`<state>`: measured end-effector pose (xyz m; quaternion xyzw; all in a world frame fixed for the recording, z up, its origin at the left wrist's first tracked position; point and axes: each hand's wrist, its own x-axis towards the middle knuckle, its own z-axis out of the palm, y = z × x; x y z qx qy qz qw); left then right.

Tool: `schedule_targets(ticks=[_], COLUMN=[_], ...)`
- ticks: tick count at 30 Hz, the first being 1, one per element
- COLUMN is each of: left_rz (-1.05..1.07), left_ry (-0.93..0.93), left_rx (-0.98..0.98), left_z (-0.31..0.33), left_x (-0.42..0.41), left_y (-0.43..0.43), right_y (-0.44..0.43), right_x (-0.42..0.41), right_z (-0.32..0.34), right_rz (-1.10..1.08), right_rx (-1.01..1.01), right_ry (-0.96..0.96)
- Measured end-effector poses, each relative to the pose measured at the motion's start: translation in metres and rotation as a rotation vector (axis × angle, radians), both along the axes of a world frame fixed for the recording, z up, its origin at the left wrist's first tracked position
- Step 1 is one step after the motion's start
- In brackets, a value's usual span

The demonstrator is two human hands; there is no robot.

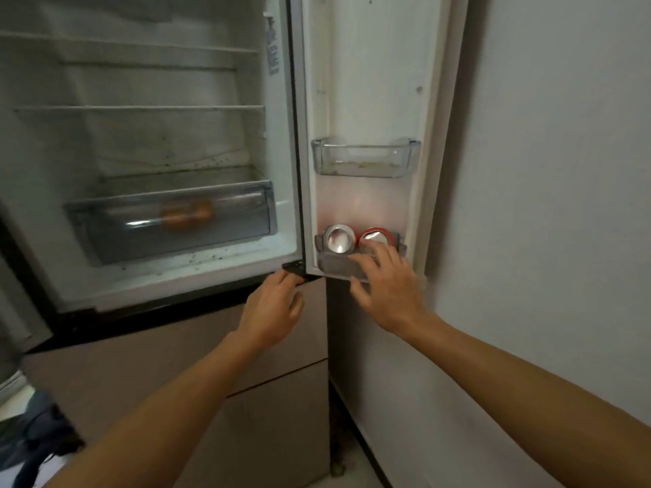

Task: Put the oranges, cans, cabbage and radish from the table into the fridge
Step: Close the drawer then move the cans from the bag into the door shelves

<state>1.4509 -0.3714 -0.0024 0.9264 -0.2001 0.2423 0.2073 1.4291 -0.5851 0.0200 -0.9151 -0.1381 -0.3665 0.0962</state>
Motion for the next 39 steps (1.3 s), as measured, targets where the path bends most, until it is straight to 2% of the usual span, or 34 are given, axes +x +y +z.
schedule_targets(ticks=[3,8,11,17,24,34,39], left_rz=[0.141,0.353,0.508,0.852,1.202,1.566,1.740], left_ry=[0.084,0.261,0.327,0.411,0.454,0.552,0.588], left_rx=[0.057,0.134,0.140,0.162,0.054,-0.036,-0.082], left_z=[-0.028,-0.083,-0.093,-0.096,-0.106,-0.104,-0.109], left_x=[-0.056,-0.181,-0.256,-0.423,-0.650,-0.964,-1.075], left_y=[0.024,0.071,0.097,0.157,0.224,0.269,0.290], right_y=[0.021,0.076,0.121,0.225,0.348,0.474,0.530], right_x=[-0.025,-0.090,-0.132,-0.244,-0.424,-0.720,-0.825], right_z=[-0.023,-0.083,-0.103,-0.117,-0.117,-0.129,-0.128], right_rz=[0.202,0.482,0.619,0.936,1.308,1.638,1.785], right_rx=[-0.009,-0.055,-0.157,-0.213,-0.293,-0.343,-0.434], right_ry=[0.081,0.361,0.452,0.469,0.405,0.375,0.369])
